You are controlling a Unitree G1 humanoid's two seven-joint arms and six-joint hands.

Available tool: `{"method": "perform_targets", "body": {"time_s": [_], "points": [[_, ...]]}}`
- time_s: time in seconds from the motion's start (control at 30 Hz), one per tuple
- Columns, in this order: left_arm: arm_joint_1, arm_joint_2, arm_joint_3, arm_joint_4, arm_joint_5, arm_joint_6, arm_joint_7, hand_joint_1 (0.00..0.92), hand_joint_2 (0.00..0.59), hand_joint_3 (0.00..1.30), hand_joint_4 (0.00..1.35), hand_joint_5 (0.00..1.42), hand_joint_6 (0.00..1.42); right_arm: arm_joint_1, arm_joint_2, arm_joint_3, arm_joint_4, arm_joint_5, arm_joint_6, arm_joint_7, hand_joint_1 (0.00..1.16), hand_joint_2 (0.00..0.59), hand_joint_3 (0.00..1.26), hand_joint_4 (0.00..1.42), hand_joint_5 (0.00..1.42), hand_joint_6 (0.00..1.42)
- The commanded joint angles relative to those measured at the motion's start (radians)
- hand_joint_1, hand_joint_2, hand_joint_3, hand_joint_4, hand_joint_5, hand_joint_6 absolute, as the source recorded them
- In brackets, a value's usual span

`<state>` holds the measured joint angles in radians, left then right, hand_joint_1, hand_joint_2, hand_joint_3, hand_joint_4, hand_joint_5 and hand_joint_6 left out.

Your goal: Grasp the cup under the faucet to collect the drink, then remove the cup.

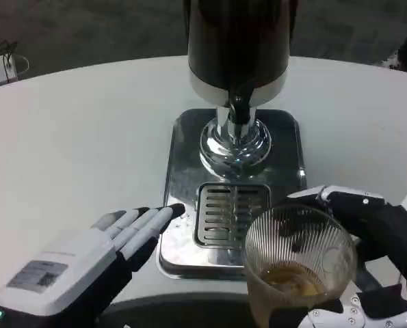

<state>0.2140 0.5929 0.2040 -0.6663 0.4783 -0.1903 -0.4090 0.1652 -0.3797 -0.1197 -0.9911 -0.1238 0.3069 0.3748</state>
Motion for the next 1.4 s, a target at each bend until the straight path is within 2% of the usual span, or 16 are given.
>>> {"method": "perform_targets", "body": {"time_s": [0.03,1.4], "points": [[0.003,0.011,0.007,-0.003,-0.011,0.007,-0.015,0.000,0.044,0.00,0.00,0.00,0.00,-0.001,0.007,0.005,-0.032,0.004,-0.032,-0.016,0.99,0.098,1.05,1.27,1.40,1.42],[-0.005,0.036,0.015,0.010,-0.028,0.012,-0.039,0.000,0.044,0.00,0.00,0.00,0.00,0.012,0.029,0.025,-0.045,-0.026,-0.023,-0.029,0.99,0.097,1.05,1.27,1.40,1.42]]}}
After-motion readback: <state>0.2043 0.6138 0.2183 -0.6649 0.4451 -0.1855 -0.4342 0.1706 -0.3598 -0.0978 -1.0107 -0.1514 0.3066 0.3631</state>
